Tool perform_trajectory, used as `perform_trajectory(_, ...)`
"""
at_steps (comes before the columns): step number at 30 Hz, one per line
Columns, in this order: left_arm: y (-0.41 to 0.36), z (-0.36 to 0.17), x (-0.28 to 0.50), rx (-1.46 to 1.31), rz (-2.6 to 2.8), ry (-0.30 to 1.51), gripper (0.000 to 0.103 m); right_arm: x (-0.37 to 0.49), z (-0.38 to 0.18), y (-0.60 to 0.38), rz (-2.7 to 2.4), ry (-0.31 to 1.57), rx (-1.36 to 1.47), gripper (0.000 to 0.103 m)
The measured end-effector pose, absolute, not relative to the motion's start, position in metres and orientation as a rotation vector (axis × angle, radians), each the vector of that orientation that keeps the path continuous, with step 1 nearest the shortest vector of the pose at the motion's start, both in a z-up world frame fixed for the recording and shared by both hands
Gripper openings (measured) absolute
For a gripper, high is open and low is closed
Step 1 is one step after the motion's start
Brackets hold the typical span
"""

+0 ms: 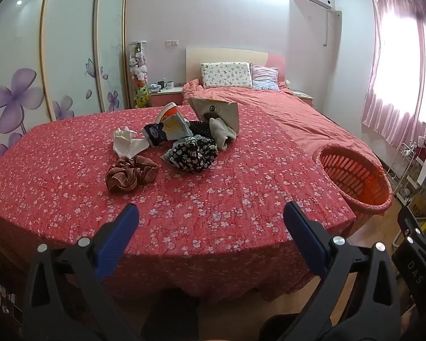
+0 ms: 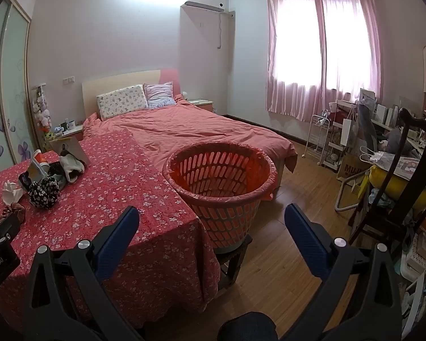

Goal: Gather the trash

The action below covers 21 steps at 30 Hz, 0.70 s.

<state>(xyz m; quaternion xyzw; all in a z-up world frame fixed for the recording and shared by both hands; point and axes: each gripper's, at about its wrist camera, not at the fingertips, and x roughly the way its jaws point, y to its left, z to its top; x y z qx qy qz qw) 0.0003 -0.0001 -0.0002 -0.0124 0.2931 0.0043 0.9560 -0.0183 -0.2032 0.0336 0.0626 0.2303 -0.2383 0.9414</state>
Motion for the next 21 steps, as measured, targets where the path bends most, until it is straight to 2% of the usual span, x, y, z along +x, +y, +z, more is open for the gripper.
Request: perform_trajectory(21,-0.0001,-0.0002,0.0002,-0.024,0.01,0.595,0.099,-0.0191,0.0333,-0.205,-0.485,0.472,0.132,0.101)
